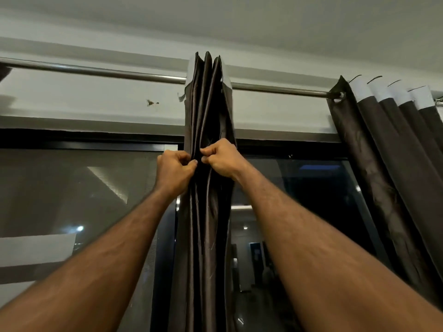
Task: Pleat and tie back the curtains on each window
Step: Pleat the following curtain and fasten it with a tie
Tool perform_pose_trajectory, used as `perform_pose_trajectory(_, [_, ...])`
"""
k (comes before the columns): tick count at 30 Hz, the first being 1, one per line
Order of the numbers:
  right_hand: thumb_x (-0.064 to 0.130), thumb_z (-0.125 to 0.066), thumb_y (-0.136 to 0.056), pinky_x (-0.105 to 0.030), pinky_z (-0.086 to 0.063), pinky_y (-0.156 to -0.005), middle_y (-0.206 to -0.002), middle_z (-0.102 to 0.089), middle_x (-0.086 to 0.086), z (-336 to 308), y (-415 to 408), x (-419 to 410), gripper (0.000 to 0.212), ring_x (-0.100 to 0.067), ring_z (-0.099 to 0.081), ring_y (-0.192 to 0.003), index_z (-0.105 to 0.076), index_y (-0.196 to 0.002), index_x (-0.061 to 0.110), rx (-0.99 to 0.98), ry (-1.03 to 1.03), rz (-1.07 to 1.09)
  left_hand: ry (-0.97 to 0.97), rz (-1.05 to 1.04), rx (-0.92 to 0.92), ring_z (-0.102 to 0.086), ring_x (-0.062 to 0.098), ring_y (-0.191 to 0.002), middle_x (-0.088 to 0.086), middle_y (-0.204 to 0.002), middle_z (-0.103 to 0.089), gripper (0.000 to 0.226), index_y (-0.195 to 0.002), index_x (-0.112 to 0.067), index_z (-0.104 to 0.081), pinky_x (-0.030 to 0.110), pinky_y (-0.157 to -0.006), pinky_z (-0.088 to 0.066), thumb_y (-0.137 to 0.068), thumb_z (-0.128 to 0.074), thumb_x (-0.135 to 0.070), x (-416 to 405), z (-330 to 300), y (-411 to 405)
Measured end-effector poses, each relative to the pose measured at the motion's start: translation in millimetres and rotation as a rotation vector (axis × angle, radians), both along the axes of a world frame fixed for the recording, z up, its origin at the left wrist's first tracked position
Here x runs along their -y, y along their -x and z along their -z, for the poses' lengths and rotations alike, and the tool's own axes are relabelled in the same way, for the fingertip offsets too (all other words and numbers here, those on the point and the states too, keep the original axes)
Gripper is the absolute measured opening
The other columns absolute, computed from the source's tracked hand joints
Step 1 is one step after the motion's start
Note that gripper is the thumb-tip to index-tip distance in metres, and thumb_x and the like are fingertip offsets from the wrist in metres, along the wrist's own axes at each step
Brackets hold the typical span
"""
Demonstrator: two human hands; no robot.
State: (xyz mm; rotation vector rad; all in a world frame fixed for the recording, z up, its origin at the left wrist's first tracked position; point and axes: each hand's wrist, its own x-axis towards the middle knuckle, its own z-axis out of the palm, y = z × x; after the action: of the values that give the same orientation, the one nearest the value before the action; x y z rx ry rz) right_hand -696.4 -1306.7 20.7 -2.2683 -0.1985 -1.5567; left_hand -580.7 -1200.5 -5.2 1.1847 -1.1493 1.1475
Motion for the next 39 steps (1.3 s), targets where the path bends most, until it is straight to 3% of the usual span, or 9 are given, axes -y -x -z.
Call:
perform_pose_trajectory(3, [0.007, -0.066, -0.096, -0.018, -0.042, -0.101, -0.124, -0.071, -0.005, 11.5, -6.1, 4.2, 0.027, -0.015, -0.061, -0.122, -0.071, -0.123, 0.007, 0.059, -0.096, -0.05, 0.028, 0.017, 0.018, -0.069, 0.018, -0.065, 0.007, -0.069, -0.072, 0.014, -0.076, -0.007, -0.076, 0.03, -0.059, -0.057, -0.088, -0.072, -0.012, -0.5, -2.0, 4.1])
perform_pose_trajectory(8, [0.006, -0.06, -0.099, -0.034, -0.044, -0.113, -0.138, -0.063, -0.01, 11.1, -10.8, -7.4, 0.039, -0.02, -0.058, -0.129, -0.06, -0.138, 0.007, 0.038, -0.173, -0.203, 0.007, 0.098, -0.082, -0.055, 0.023, -0.058, 0.025, -0.068, -0.063, 0.032, -0.074, 0.002, -0.069, 0.044, -0.054, -0.049, -0.094, -0.063, -0.022, 11.1, 1.6, 9.0])
perform_pose_trajectory(12, [-0.004, -0.051, -0.095, -0.011, -0.053, -0.069, -0.123, -0.07, -0.008, 13.1, 5.7, -8.1, 0.042, -0.007, -0.064, -0.091, -0.066, -0.131, 0.009, -0.07, -0.134, -0.202, 0.0, 0.214, -0.097, -0.074, 0.018, -0.08, 0.008, -0.083, -0.075, 0.016, -0.094, -0.008, -0.076, 0.038, -0.074, -0.062, -0.094, -0.069, -0.021, 10.9, 9.3, 11.2])
perform_pose_trajectory(17, [0.029, -0.075, -0.085, -0.04, -0.048, -0.101, -0.124, -0.056, -0.003, 18.7, 9.6, 3.6, 0.039, -0.02, -0.054, -0.116, -0.065, -0.122, 0.021, 0.542, 0.041, 0.463, 0.038, 0.104, -0.1, -0.073, 0.014, -0.079, 0.002, -0.081, -0.073, 0.009, -0.097, -0.007, -0.076, 0.033, -0.075, -0.062, -0.09, -0.073, -0.01, 15.3, 8.5, 13.1])
perform_pose_trajectory(20, [0.029, -0.08, -0.082, -0.046, -0.042, -0.102, -0.138, -0.047, -0.008, 11.1, 15.7, 20.3, 0.069, -0.028, -0.046, -0.129, -0.044, -0.14, 0.019, 0.402, -0.064, 0.664, 0.032, 0.062, -0.044, -0.072, 0.012, -0.078, 0.0, -0.078, -0.073, 0.009, -0.096, -0.007, -0.077, 0.028, -0.074, -0.061, -0.09, -0.073, -0.011, 11.2, 8.4, 9.6])
perform_pose_trajectory(24, [0.004, -0.058, -0.095, -0.04, -0.055, -0.079, -0.11, -0.064, -0.008, 8.4, 6.1, 38.3, 0.028, -0.03, -0.062, -0.101, -0.06, -0.12, 0.017, 0.341, -0.301, 0.443, 0.01, -0.015, -0.01, -0.071, 0.01, -0.076, -0.002, -0.077, -0.074, 0.007, -0.092, -0.011, -0.078, 0.027, -0.075, -0.06, -0.09, -0.073, -0.015, -2.8, 6.9, -3.8])
perform_pose_trajectory(30, [0.014, -0.058, -0.094, -0.04, -0.053, -0.089, -0.118, -0.065, -0.019, -7.8, -60.4, -48.2, 0.025, -0.038, -0.062, -0.109, -0.069, -0.117, 0.012, 0.137, -0.107, 0.222, 0.032, -0.101, -0.013, -0.066, 0.008, -0.063, -0.003, -0.067, -0.069, 0.019, -0.074, -0.021, -0.073, 0.022, -0.057, -0.051, -0.088, -0.068, -0.009, -26.8, 2.4, -16.3])
perform_pose_trajectory(34, [0.004, -0.054, -0.086, -0.033, -0.049, -0.076, -0.106, -0.069, -0.018, -15.5, -78.1, -100.0, 0.022, -0.037, -0.064, -0.101, -0.069, -0.1, 0.01, 0.11, 0.125, 0.074, 0.177, -0.145, -0.029, -0.064, 0.022, -0.06, 0.008, -0.064, -0.068, 0.012, -0.066, -0.01, -0.067, 0.042, -0.059, -0.057, -0.077, -0.066, -0.011, -68.0, -0.5, -48.1])
perform_pose_trajectory(39, [0.02, -0.051, -0.1, -0.038, -0.047, -0.077, -0.107, -0.069, -0.019, 30.3, -104.1, -70.9, 0.02, -0.041, -0.062, -0.101, -0.066, -0.108, 0.009, 0.256, 0.002, 0.09, 0.091, -0.245, 0.047, -0.069, 0.02, -0.066, 0.003, -0.068, -0.071, 0.016, -0.074, -0.008, -0.074, 0.04, -0.066, -0.056, -0.081, -0.069, -0.022, -86.2, 16.2, -52.2])
